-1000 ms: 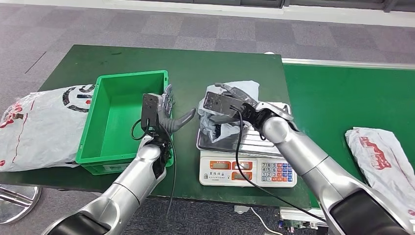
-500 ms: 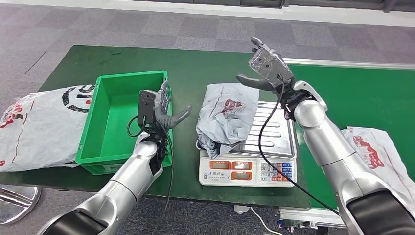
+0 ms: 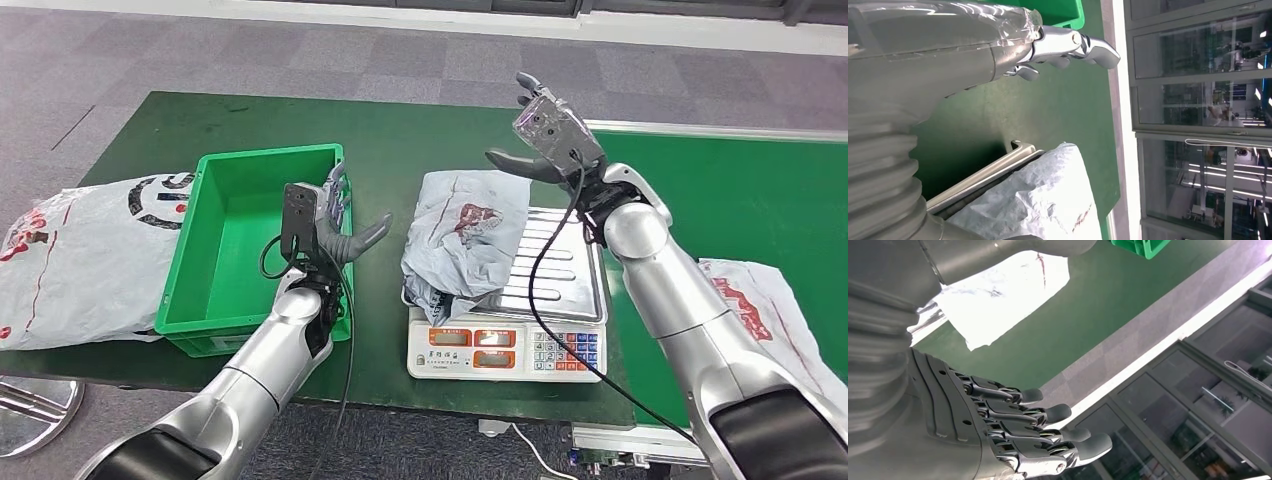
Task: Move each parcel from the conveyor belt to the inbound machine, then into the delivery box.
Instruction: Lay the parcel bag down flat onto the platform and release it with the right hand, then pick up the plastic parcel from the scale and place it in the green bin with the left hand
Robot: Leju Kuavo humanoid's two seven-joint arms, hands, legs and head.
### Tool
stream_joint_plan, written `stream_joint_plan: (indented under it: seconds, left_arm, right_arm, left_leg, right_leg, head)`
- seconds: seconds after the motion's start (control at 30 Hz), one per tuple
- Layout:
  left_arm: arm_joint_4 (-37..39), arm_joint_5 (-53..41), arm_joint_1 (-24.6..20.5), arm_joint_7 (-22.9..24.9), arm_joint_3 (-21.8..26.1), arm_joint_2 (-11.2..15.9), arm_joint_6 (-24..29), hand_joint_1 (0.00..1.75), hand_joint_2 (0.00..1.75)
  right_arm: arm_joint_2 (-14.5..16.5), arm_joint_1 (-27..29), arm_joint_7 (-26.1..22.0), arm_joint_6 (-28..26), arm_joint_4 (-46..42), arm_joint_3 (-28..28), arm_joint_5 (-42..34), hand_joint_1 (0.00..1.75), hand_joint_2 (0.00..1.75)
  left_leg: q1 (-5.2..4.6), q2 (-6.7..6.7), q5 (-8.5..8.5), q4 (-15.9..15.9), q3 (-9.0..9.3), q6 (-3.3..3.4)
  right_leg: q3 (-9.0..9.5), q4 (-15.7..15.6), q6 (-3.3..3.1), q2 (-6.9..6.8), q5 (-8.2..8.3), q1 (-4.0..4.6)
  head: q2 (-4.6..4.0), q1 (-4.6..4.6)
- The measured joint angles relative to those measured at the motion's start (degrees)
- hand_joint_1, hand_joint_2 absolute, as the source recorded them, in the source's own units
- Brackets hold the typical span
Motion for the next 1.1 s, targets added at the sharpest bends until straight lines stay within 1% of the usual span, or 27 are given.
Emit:
stream_joint_plan:
  seconds: [0.13, 0.33, 0.4, 0.5, 0.6, 0.7, 0.77, 0.83, 0.97, 1.1]
  left_arm:
    - [0.0, 0.3, -0.5, 0.0, 0.0, 0.0, -0.4, 0.00, 1.75]
    - [0.0, 0.9, -2.1, 1.1, 0.0, 0.1, -0.8, 0.00, 1.75]
    - [-0.1, 1.0, -2.8, 1.6, 0.0, 0.1, -0.8, 0.00, 1.75]
    - [-0.7, -0.2, -3.6, 2.5, -0.1, 0.0, -0.9, 0.00, 1.75]
    - [-1.8, -3.4, -4.4, 3.7, -1.1, -0.5, -1.3, 0.00, 1.75]
    - [-2.8, -6.2, -4.6, 4.7, -3.3, -1.2, -3.3, 0.00, 1.75]
    - [-3.3, -7.2, -4.6, 5.0, -4.8, -1.7, -5.2, 0.00, 1.75]
    - [-3.6, -8.9, -4.6, 5.7, -6.8, -2.1, -8.4, 0.00, 1.75]
    - [-2.0, -17.1, -5.2, 7.6, -14.2, -3.2, -16.7, 0.00, 1.75]
    - [2.7, -24.0, -6.6, 8.5, -21.3, -4.4, -20.4, 0.00, 1.75]
  right_arm:
    - [-0.5, -0.1, -0.9, -2.9, 0.0, -0.2, -0.4, 0.00, 1.75]
    - [-1.7, -0.1, -2.9, -5.7, 0.0, -1.4, -4.8, 0.00, 1.75]
    - [-1.8, -0.2, -2.9, -8.0, 0.1, -1.8, -4.4, 0.00, 1.75]
    - [-1.8, -0.6, -3.0, -13.3, 1.5, -2.3, -1.8, 0.00, 1.75]
    - [-1.5, -0.5, -5.4, -18.7, 5.2, -3.5, 0.2, 0.00, 1.75]
    - [-0.9, 0.2, -10.1, -22.4, 10.2, -5.8, -0.8, 0.00, 1.75]
    - [-0.4, 0.9, -13.0, -23.6, 13.4, -7.8, -3.0, 0.00, 1.75]
    - [0.1, 1.9, -15.1, -23.9, 16.2, -10.0, -5.7, 0.00, 1.75]
    - [0.3, 5.9, -17.4, -21.7, 18.5, -14.0, -11.6, 0.00, 1.75]
    - [-0.1, 9.5, -16.9, -20.5, 18.3, -16.3, -13.3, 0.00, 1.75]
  left_leg:
    - [0.00, -0.01, 0.00, 0.0, 0.00, 0.00]
    - [0.00, 0.00, 0.00, 0.0, 0.00, 0.01]
    - [0.00, 0.00, 0.01, 0.0, 0.00, 0.00]
    - [0.00, -0.01, 0.01, 0.0, 0.00, 0.00]
    - [0.00, -0.05, 0.01, 0.0, 0.00, 0.01]
    - [-0.01, -0.07, 0.00, 0.0, -0.01, 0.02]
    - [-0.02, -0.07, 0.00, 0.0, -0.01, 0.02]
    - [-0.02, -0.08, -0.01, 0.0, -0.01, 0.03]
    - [-0.03, -0.23, -0.03, 0.0, -0.01, 0.04]
    - [-0.04, -0.10, -0.08, 0.0, 0.00, 0.04]
  right_leg:
    - [0.00, 0.0, 0.00, -0.03, 0.00, 0.00]
    - [0.00, 0.0, 0.00, -0.01, 0.03, 0.00]
    - [0.00, 0.0, 0.00, -0.01, 0.03, 0.00]
    - [-0.01, 0.0, -0.01, -0.03, 0.02, 0.00]
    - [0.02, 0.0, 0.00, -0.08, 0.02, 0.00]
    - [0.04, 0.0, 0.00, -0.08, 0.02, -0.01]
    - [0.04, 0.0, 0.01, -0.08, 0.02, -0.01]
    - [0.03, -0.1, 0.01, -0.09, 0.02, -0.02]
    - [0.08, -0.1, 0.07, -0.22, -0.04, -0.02]
    - [0.06, -0.1, 0.07, -0.14, -0.05, -0.03]
  head:
    - [0.00, 0.00]
    - [0.00, 0.01]
    - [0.00, 0.00]
    - [0.00, 0.00]
    - [0.00, 0.01]
    - [0.00, 0.00]
    - [0.00, 0.00]
    - [0.00, -0.01]
    - [0.00, 0.00]
    - [0.00, 0.01]
